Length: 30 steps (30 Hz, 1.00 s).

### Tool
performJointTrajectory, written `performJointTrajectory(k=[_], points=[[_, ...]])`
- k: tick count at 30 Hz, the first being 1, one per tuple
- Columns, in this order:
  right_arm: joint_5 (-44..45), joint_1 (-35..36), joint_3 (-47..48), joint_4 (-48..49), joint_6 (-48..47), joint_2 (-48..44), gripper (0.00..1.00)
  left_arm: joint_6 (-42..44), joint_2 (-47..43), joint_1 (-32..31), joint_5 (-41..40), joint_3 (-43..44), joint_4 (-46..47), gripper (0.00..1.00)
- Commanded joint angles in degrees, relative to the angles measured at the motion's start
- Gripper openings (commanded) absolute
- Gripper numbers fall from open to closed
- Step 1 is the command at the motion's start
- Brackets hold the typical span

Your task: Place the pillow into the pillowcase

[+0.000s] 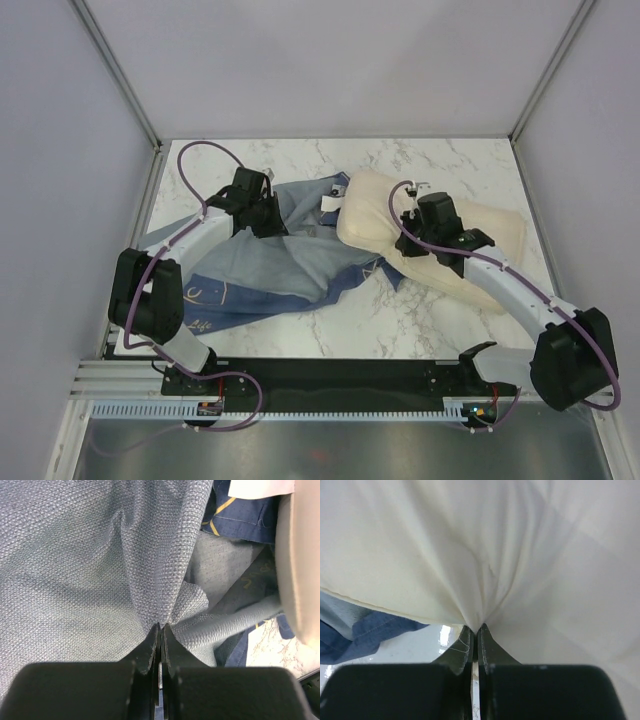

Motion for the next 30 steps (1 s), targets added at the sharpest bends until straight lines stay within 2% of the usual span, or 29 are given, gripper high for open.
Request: performJointTrajectory(k=[1,2,3,4,5,6,7,11,14,18,22,26,28,30], points=[[4.9,-0.6,-0.6,-1.0,0.4,2.3,0.02,-0.6,-0.9,-0.2,1.8,2.3,1.3,0.02],[6.5,-0.7,-0.5,-2.3,0.8,2.2,0.06,-0.6,-1.1,-0.2,1.8,2.7,1.3,0.02],[8.4,-0.5,-0.5,-2.6,1.3,1.5,0.17,-0.6,-1.1,-0.2,1.8,2.7,1.3,0.02],[13.2,-0.6,0.2,-3.0,2.7,-0.5,0.39,-0.6,-1.2,-0.3,1.8,2.9,1.3,0.02],[14.7,-0.6,0.7,-2.9,3.1,-1.4,0.79,-0.5,-1.3,-0.3,3.1,3.0,0.8,0.02],[15.5,-0.5,1.4,-2.5,3.3,-2.2,0.92,0.1,-1.3,-0.5,1.9,3.1,-1.7,0.02],[15.3,-0.5,4.3,-2.4,3.0,-2.1,0.98,0.2,-1.3,-0.7,1.9,3.3,-2.2,0.02],[8.0,0.3,15.0,-2.3,1.5,3.8,0.98,0.6,-1.1,-2.0,1.8,3.3,-2.7,0.02],[8.4,4.0,23.3,-3.0,0.5,11.7,0.98,0.5,-0.1,-3.5,0.6,3.1,-2.7,0.02],[15.6,9.1,33.7,-5.5,-0.2,23.6,0.98,0.2,0.8,-3.8,0.1,2.9,-2.6,0.02],[22.8,13.2,38.2,-6.9,0.2,37.5,0.98,0.3,0.8,-3.8,0.1,2.8,-2.6,0.02],[32.9,14.2,39.8,-10.7,1.7,46.6,0.98,0.2,-0.6,-3.9,1.5,2.6,-2.6,0.02],[37.4,14.0,38.7,-11.7,3.4,47.6,0.91,0.4,-1.7,-3.9,1.9,2.6,-2.8,0.02],[39.5,13.6,36.0,-11.5,4.1,46.0,0.69,0.6,-2.5,-4.0,2.6,2.5,-3.0,0.02]])
